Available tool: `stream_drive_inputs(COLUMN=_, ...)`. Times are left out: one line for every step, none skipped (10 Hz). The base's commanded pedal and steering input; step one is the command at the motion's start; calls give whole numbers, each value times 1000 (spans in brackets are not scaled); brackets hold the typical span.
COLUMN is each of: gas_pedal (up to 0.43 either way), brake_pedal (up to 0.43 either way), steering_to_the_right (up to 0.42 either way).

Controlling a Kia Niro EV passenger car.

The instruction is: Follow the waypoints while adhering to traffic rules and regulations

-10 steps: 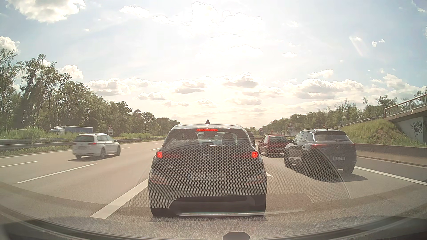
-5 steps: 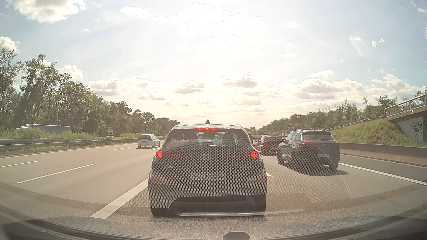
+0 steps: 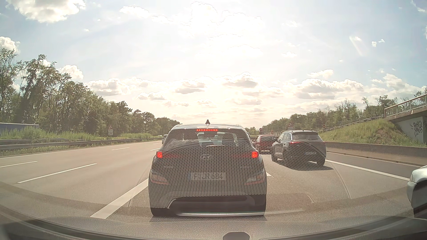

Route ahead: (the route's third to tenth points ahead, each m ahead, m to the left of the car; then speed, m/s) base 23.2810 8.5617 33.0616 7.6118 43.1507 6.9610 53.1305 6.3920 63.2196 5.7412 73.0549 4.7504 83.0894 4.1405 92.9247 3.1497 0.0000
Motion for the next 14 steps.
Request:
stream_drive_inputs(gas_pedal=0, brake_pedal=274, steering_to_the_right=0)
stream_drive_inputs(gas_pedal=0, brake_pedal=274, steering_to_the_right=0)
stream_drive_inputs(gas_pedal=0, brake_pedal=274, steering_to_the_right=0)
stream_drive_inputs(gas_pedal=0, brake_pedal=274, steering_to_the_right=0)
stream_drive_inputs(gas_pedal=0, brake_pedal=274, steering_to_the_right=0)
stream_drive_inputs(gas_pedal=0, brake_pedal=274, steering_to_the_right=0)
stream_drive_inputs(gas_pedal=0, brake_pedal=274, steering_to_the_right=0)
stream_drive_inputs(gas_pedal=0, brake_pedal=274, steering_to_the_right=0)
stream_drive_inputs(gas_pedal=0, brake_pedal=274, steering_to_the_right=0)
stream_drive_inputs(gas_pedal=0, brake_pedal=274, steering_to_the_right=0)
stream_drive_inputs(gas_pedal=0, brake_pedal=274, steering_to_the_right=0)
stream_drive_inputs(gas_pedal=0, brake_pedal=274, steering_to_the_right=0)
stream_drive_inputs(gas_pedal=0, brake_pedal=274, steering_to_the_right=0)
stream_drive_inputs(gas_pedal=0, brake_pedal=274, steering_to_the_right=0)
